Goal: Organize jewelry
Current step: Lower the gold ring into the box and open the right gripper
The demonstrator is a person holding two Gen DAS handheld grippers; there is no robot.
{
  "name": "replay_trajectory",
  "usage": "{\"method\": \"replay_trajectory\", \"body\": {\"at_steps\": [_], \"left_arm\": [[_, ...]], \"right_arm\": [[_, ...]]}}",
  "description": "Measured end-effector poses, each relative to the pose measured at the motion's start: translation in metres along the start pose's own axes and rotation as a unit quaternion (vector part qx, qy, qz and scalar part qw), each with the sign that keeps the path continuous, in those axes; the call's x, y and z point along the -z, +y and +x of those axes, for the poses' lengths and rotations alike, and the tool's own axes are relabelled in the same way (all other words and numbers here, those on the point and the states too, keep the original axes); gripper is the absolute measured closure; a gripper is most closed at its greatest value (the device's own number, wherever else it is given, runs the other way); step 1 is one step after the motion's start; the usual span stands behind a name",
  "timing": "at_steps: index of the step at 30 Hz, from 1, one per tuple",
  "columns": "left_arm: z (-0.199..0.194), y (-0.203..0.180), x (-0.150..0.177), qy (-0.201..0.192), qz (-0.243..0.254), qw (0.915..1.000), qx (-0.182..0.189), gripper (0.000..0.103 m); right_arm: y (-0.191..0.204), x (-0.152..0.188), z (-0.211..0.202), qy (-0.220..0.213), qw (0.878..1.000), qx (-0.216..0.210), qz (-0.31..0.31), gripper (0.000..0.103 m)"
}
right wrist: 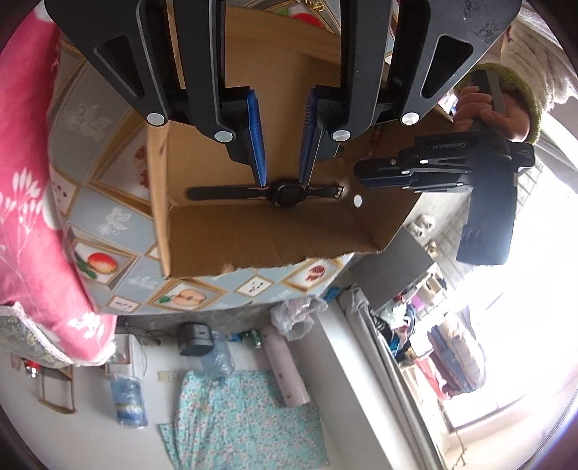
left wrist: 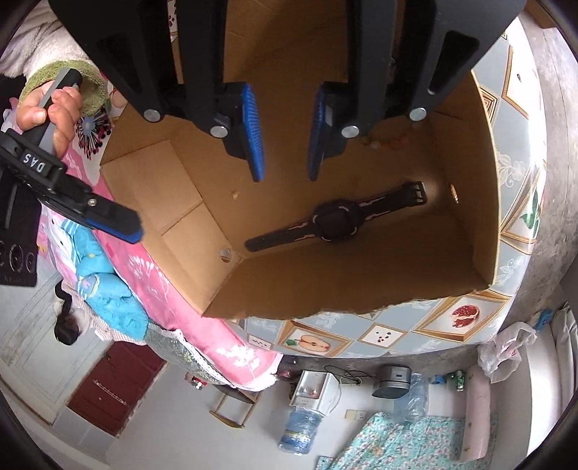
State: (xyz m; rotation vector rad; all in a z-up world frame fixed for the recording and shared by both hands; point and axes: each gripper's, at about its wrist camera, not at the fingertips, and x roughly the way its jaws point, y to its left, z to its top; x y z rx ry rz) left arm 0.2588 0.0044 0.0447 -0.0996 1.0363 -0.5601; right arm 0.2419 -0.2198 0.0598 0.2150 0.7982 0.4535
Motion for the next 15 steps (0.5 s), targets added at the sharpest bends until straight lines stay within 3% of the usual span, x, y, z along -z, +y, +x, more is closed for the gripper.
{"method": "replay_trajectory", "body": {"at_steps": [10, 15], "left_arm": [[-0.043, -0.004, 0.01, -0.06, -0.009, 0.9981, 0.015, 0.078], [-0.074, -0.017, 0.029, -0.095, 0.009, 0.9953, 0.016, 0.072]], "right_arm": [[-0.02, 0.015, -0.068, -0.08, 0.996, 0.03, 0.034, 0.077], [-0.022, 0.032, -0.098, -0.104, 0.992, 0.044, 0.047, 0.067]]}}
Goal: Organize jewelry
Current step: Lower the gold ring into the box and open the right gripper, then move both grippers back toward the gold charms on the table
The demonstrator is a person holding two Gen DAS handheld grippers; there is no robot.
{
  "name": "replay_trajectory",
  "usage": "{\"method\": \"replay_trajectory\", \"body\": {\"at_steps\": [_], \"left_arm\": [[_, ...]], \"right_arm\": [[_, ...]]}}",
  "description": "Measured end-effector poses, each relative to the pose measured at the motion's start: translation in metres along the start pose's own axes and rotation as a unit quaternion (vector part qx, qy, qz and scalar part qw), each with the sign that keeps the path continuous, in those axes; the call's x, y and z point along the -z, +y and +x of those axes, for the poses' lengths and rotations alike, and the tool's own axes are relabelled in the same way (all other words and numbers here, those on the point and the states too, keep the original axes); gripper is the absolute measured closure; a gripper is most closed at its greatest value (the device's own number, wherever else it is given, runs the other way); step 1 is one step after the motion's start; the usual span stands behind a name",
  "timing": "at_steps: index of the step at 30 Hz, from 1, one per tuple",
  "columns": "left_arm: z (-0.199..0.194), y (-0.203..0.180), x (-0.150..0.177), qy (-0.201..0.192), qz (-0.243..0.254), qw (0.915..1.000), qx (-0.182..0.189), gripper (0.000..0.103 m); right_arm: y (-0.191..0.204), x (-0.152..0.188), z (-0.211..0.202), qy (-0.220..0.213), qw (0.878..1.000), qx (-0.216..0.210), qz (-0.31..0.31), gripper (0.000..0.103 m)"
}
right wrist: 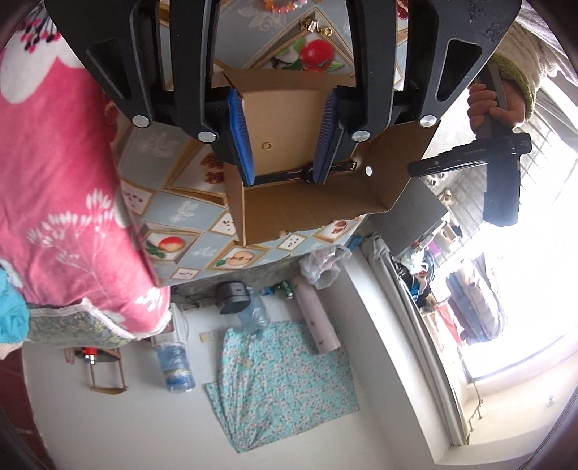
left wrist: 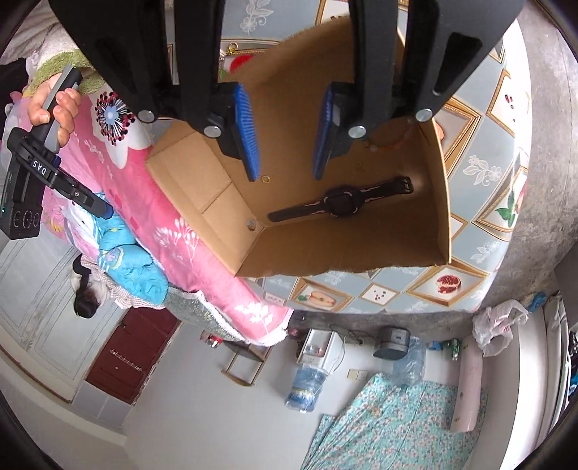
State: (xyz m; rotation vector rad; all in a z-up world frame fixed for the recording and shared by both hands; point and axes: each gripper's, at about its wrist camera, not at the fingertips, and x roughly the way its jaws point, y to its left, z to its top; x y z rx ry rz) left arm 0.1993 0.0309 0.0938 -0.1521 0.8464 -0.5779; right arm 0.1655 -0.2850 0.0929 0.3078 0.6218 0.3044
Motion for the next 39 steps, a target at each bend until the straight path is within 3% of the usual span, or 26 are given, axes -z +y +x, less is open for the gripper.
{"method": "replay_trajectory", "body": {"at_steps": [3, 7, 14, 18, 21, 25, 29, 33, 39], "left_arm": [[-0.022, -0.011, 0.014, -0.022, 0.021, 0.9995, -0.002, 0.065], [-0.046, -0.025, 0.039, -0.032, 0.048, 0.9983, -0.003, 0.048], [-0.05, -0.051, 0.096, 0.026, 0.111, 0.9934, -0.011, 0.023], [-0.023, -0.05, 0.129, 0.068, 0.101, 0.9923, -0.023, 0.02], [0.003, -0.039, 0.147, 0.1, 0.084, 0.9893, -0.065, 0.02], [0.024, -0.022, 0.156, 0.121, 0.062, 0.9855, -0.102, 0.02], [0.035, -0.019, 0.16, 0.131, 0.075, 0.9797, -0.132, 0.02], [0.042, -0.022, 0.162, 0.134, 0.089, 0.9785, -0.129, 0.02], [0.051, -0.031, 0.163, 0.123, 0.103, 0.9809, -0.11, 0.02]], "right_arm": [[0.0, 0.012, -0.02, -0.008, 1.0, 0.009, -0.002, 0.063], [0.002, 0.04, -0.038, 0.001, 1.0, 0.026, -0.011, 0.062], [0.006, 0.093, -0.024, 0.074, 0.997, 0.006, 0.015, 0.062], [0.018, 0.12, 0.0, 0.129, 0.99, -0.029, 0.042, 0.061], [0.032, 0.142, 0.018, 0.173, 0.983, -0.045, 0.04, 0.062], [0.047, 0.169, 0.041, 0.236, 0.969, -0.06, 0.031, 0.065], [0.047, 0.183, 0.057, 0.28, 0.957, -0.062, 0.035, 0.066], [0.037, 0.18, 0.06, 0.282, 0.957, -0.061, 0.035, 0.071], [-0.005, 0.159, 0.056, 0.246, 0.968, -0.009, 0.047, 0.073]]}}
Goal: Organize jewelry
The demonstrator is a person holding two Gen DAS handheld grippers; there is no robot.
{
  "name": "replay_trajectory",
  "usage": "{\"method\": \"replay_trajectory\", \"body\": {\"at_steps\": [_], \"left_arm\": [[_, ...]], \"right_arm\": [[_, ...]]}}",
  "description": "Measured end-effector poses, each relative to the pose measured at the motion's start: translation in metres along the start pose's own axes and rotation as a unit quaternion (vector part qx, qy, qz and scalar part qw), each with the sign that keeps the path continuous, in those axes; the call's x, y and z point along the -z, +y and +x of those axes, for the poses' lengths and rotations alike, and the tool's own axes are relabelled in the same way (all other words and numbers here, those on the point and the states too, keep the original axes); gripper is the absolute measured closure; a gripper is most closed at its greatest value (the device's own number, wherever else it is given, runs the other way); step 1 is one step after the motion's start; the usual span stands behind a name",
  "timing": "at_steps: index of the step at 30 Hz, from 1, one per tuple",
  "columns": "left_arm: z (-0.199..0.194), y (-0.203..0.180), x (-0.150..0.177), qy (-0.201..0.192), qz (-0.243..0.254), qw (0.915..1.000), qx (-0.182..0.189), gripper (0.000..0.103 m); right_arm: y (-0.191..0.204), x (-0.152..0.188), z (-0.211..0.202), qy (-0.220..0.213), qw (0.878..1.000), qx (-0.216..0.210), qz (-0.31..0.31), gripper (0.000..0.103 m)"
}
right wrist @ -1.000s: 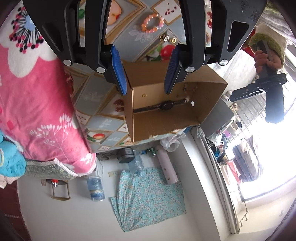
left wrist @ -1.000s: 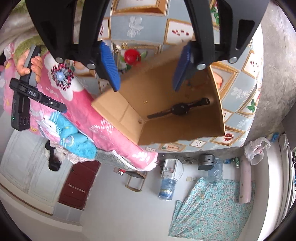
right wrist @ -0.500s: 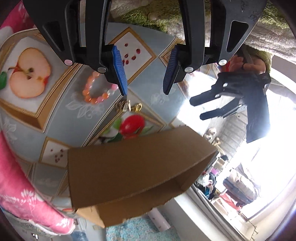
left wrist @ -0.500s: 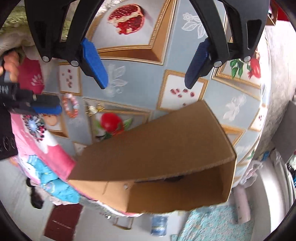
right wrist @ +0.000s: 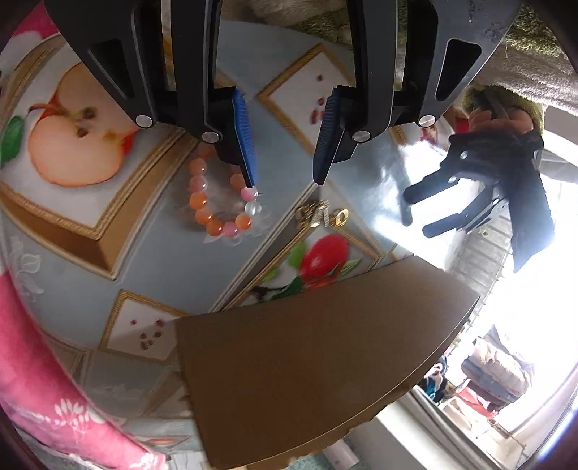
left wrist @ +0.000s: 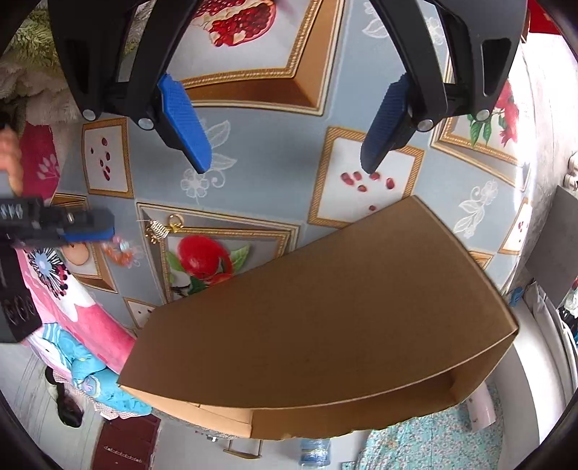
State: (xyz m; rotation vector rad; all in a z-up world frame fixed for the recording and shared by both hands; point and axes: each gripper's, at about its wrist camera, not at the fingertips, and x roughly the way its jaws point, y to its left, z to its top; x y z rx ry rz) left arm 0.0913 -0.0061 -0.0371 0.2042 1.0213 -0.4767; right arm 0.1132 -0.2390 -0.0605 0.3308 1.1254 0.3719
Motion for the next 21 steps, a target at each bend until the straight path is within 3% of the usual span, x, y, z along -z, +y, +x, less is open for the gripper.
{"method": "replay_trajectory", "body": {"at_steps": [3, 7, 11, 17, 21], "left_arm": [[-0.001, -0.009, -0.003, -0.015, 0.012, 0.9998, 0.006, 0.02], [-0.004, -0.022, -0.006, -0.042, 0.028, 0.9986, 0.019, 0.021], [-0.001, -0.043, -0.01, -0.057, 0.065, 0.9956, 0.038, 0.036], [0.016, -0.06, -0.018, -0.046, 0.116, 0.99, 0.065, 0.063], [0.022, -0.068, -0.023, -0.043, 0.154, 0.9844, 0.074, 0.072]], "right_arm": [[-0.018, -0.01, -0.007, -0.02, 1.0, 0.017, 0.015, 0.071], [-0.013, -0.012, -0.015, -0.038, 0.999, -0.013, 0.008, 0.071], [0.009, -0.006, -0.006, -0.038, 0.999, -0.022, -0.024, 0.071], [0.022, -0.004, 0.011, -0.022, 0.999, -0.02, -0.041, 0.072], [0.02, -0.005, 0.012, -0.017, 0.999, -0.015, -0.041, 0.073]]}}
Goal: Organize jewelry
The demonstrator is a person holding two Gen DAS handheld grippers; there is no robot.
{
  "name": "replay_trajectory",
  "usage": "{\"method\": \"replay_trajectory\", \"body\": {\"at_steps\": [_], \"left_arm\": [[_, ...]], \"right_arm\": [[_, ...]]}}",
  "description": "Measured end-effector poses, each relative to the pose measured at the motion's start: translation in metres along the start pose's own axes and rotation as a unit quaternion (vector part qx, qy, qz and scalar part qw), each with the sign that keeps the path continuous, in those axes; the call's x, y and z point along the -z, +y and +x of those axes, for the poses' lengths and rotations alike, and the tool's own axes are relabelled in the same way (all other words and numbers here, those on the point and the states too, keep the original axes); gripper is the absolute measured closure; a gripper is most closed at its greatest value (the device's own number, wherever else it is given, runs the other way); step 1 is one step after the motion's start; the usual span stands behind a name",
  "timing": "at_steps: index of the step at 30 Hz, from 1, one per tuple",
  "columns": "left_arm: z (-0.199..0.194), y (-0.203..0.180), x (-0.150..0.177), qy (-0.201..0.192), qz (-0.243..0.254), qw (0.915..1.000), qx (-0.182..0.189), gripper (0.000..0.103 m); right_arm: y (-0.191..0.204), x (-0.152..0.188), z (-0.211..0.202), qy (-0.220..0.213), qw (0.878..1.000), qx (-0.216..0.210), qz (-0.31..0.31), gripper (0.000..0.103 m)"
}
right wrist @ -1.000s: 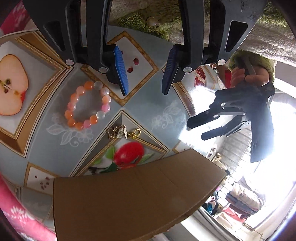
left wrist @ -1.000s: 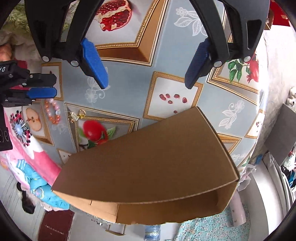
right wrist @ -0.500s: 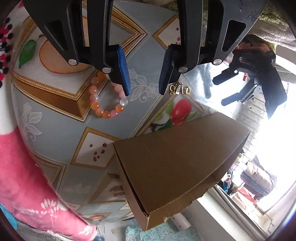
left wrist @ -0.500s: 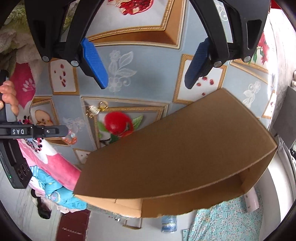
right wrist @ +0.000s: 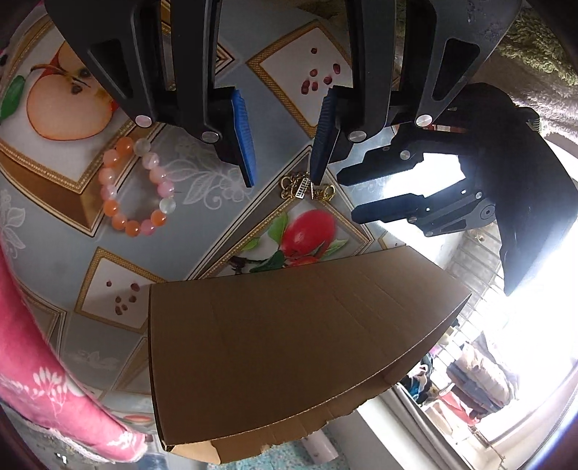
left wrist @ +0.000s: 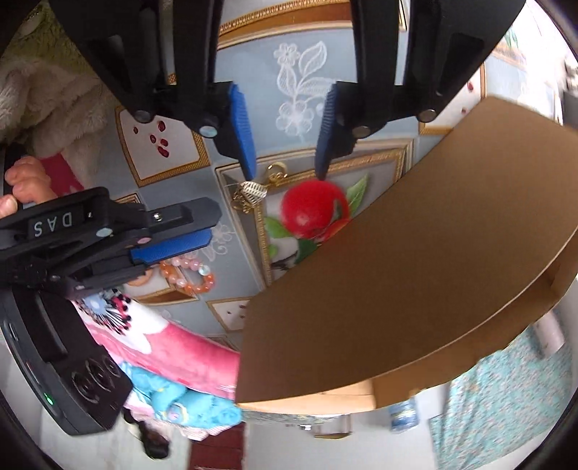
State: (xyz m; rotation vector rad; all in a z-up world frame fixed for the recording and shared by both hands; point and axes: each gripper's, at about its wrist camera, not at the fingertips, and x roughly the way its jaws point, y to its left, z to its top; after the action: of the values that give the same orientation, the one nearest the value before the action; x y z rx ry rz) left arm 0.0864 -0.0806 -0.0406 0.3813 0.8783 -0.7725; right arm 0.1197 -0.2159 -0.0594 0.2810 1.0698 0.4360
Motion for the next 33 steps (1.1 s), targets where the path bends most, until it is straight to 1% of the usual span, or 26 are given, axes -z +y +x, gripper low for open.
{"method": "replay_trajectory", "body": {"at_steps": [5, 6, 12, 19, 26, 28, 31, 33], "left_arm": [[0.011, -0.005, -0.004, 0.015, 0.024, 0.9996, 0.004, 0.083], [0.014, -0.005, -0.004, 0.019, 0.026, 0.9995, 0.003, 0.085], [0.016, -0.006, -0.005, 0.018, 0.039, 0.999, 0.01, 0.091], [0.014, -0.004, -0.002, 0.02, 0.037, 0.9991, 0.011, 0.093], [0.006, 0.003, 0.009, 0.028, 0.023, 0.9993, 0.001, 0.093], [0.003, 0.007, 0.012, 0.031, 0.015, 0.9994, -0.005, 0.093], [-0.003, 0.017, 0.019, 0.034, -0.012, 0.9993, -0.011, 0.092], [-0.006, 0.021, 0.023, 0.034, -0.023, 0.999, -0.017, 0.092]], "right_arm": [[0.001, -0.006, 0.004, 0.001, 1.0, -0.001, 0.007, 0.073], [0.0, -0.007, 0.004, 0.001, 1.0, 0.0, 0.007, 0.073], [-0.004, -0.009, 0.005, 0.004, 1.0, 0.003, 0.004, 0.073], [-0.007, -0.008, 0.003, 0.002, 1.0, 0.004, 0.006, 0.073], [-0.009, -0.006, -0.003, -0.003, 1.0, 0.001, 0.004, 0.073], [-0.004, -0.005, -0.007, -0.007, 1.0, 0.0, -0.006, 0.073], [0.008, -0.005, -0.008, -0.012, 1.0, -0.003, -0.026, 0.073], [0.02, -0.006, -0.005, -0.011, 0.999, -0.002, -0.052, 0.073]]}}
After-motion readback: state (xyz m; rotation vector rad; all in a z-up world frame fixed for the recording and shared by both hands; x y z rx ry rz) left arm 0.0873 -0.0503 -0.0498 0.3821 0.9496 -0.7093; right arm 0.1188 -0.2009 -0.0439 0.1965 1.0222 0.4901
